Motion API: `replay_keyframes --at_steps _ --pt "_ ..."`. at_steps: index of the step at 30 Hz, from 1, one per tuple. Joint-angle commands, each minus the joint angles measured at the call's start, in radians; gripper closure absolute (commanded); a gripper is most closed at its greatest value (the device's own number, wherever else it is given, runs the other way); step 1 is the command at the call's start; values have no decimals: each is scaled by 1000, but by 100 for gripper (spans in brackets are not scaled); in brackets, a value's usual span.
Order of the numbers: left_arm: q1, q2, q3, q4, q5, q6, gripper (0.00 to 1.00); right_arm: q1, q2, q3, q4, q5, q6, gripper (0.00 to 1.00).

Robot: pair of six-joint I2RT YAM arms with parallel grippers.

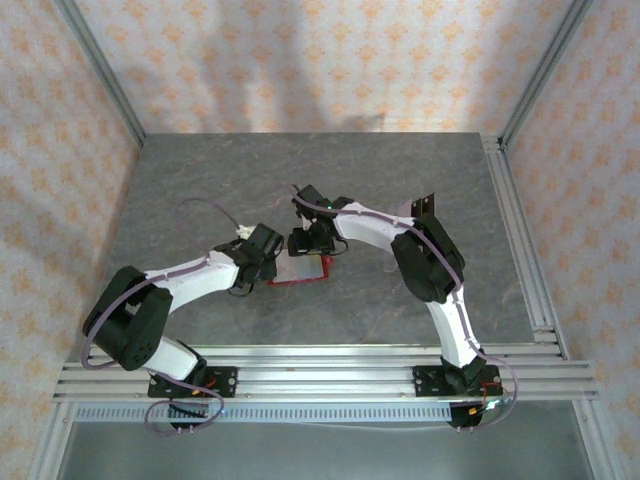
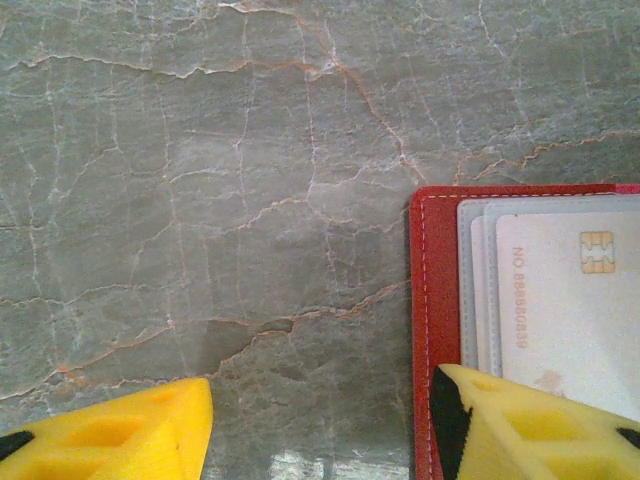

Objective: Put the credit cards into the card holder

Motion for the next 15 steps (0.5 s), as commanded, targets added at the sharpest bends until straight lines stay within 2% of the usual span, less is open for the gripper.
replay_keyframes --at_steps 1,8,15 --pt "-6 -2 2 -19 -32 -7 40 17 -6 -29 10 -65 44 50" --pt "-6 -24 -6 -18 -25 -5 39 17 -15 -31 28 -84 66 50" --pt "-17 -134 -71 -27 26 -6 39 17 -14 -32 38 -84 72 50"
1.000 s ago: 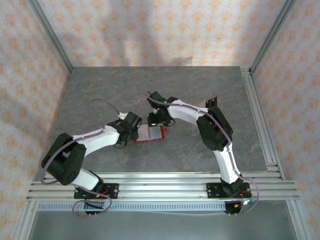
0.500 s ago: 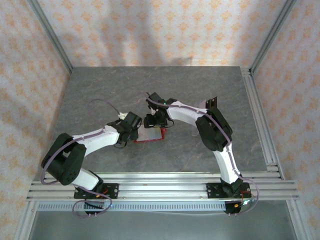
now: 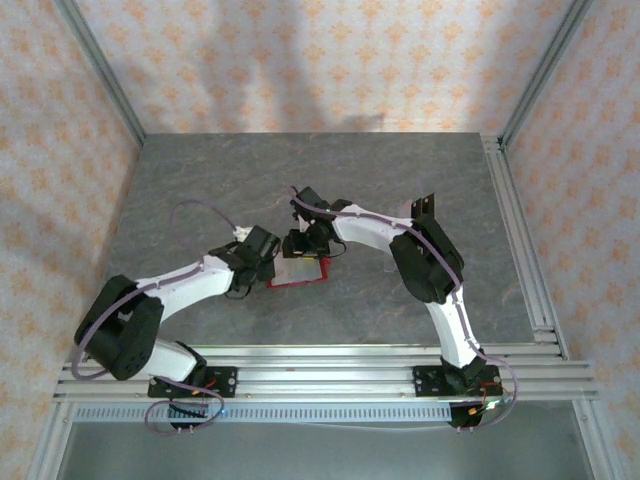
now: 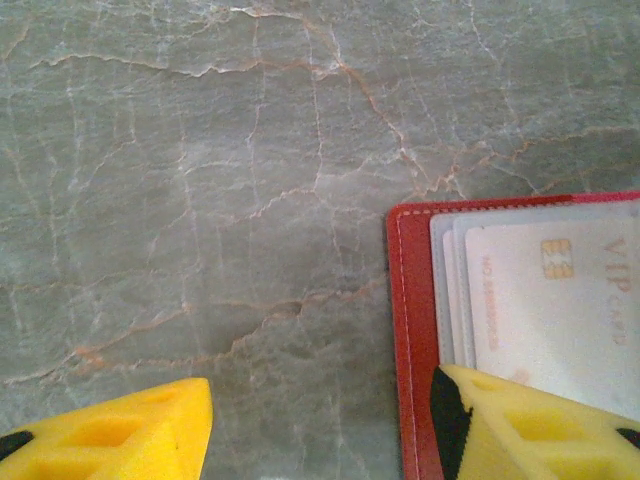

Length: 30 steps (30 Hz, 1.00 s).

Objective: Put the credit cards into the card holder

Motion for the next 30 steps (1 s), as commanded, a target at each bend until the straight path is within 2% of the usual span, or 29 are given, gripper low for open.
replay_keyframes --at_steps 1,8,13,20,30 --pt "-20 -68 -39 -28 23 -5 39 10 -14 -18 2 -9 17 50" --pt "-101 -182 -143 30 89 -42 36 9 -11 -10 3 -8 15 50" --pt "-163 -225 -194 101 87 -63 33 10 -5 -8 6 -10 16 50" --pt "-224 -161 -179 180 67 -68 32 10 1 -5 7 -13 17 50" --pt "-256 -85 -146 265 4 -71 32 10 3 -4 7 -16 17 50"
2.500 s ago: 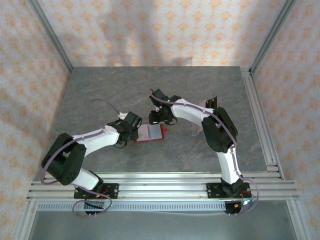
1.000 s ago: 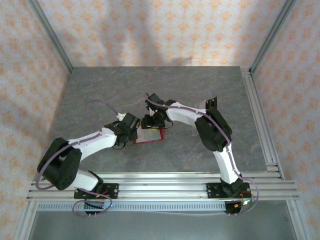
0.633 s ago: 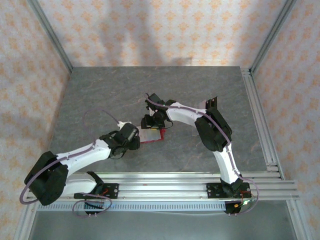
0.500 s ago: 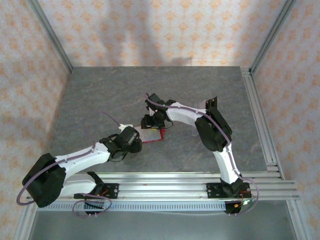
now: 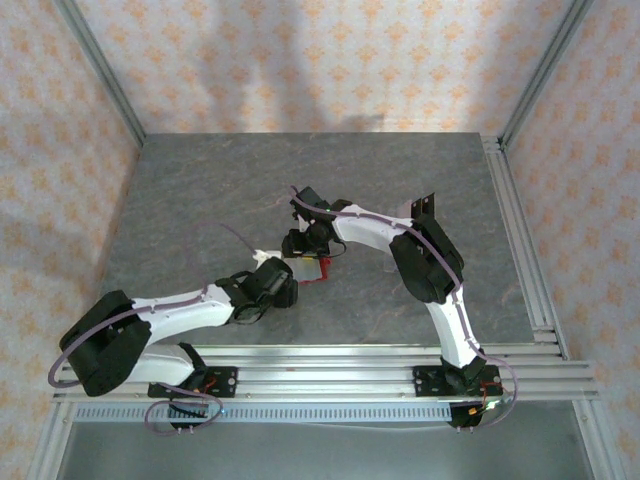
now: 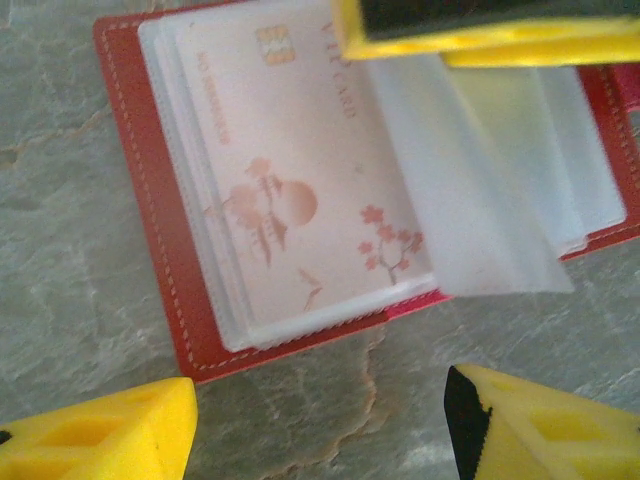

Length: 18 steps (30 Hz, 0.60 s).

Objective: Put the credit cards into the card holder

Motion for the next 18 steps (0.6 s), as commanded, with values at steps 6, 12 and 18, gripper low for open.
replay_keyframes --at_steps 6,12,18 --pt "-13 14 42 52 -127 -24 32 10 2 -5 1 -16 12 51" --pt "-13 42 45 51 -176 -41 32 10 -6 1 -3 -21 11 51" --pt "-13 50 44 43 -221 -56 32 8 -17 10 -11 -23 6 51"
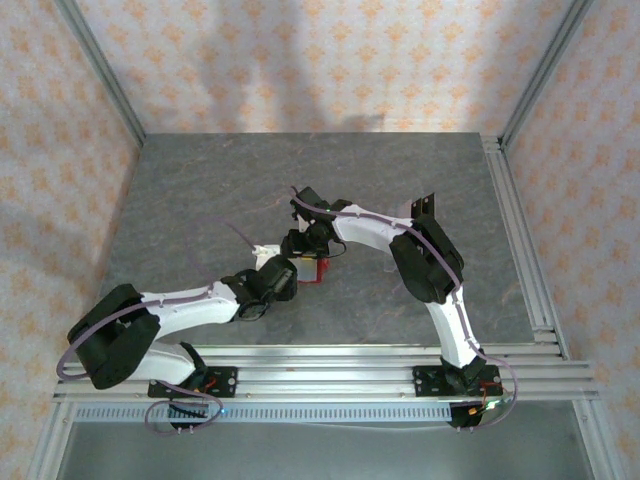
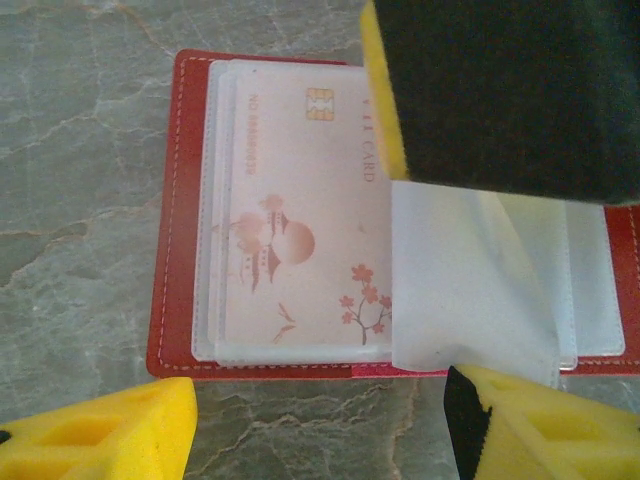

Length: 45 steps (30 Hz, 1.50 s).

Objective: Put the credit cards into the card holder

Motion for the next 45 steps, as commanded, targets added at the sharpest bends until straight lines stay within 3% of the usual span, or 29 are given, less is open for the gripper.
replay_keyframes --at_steps 1,16,24,32,39,45 --pt "-9 -4 20 -1 -88 -30 32 6 -20 10 -11 -8 8 51" --pt "-10 -28 21 -32 -166 -34 32 -38 -185 -51 77 -8 88 48" --pt "-1 -35 48 -75 -213 -14 31 -38 -175 -51 95 -22 108 47" --pt "71 -34 61 -119 -212 -11 31 -39 -175 -61 110 -23 118 47" --pt "157 61 110 -198 -207 -24 31 -41 -217 -124 128 -22 127 48" --pt "184 137 151 -225 -188 -7 31 -37 -295 -217 78 80 90 48"
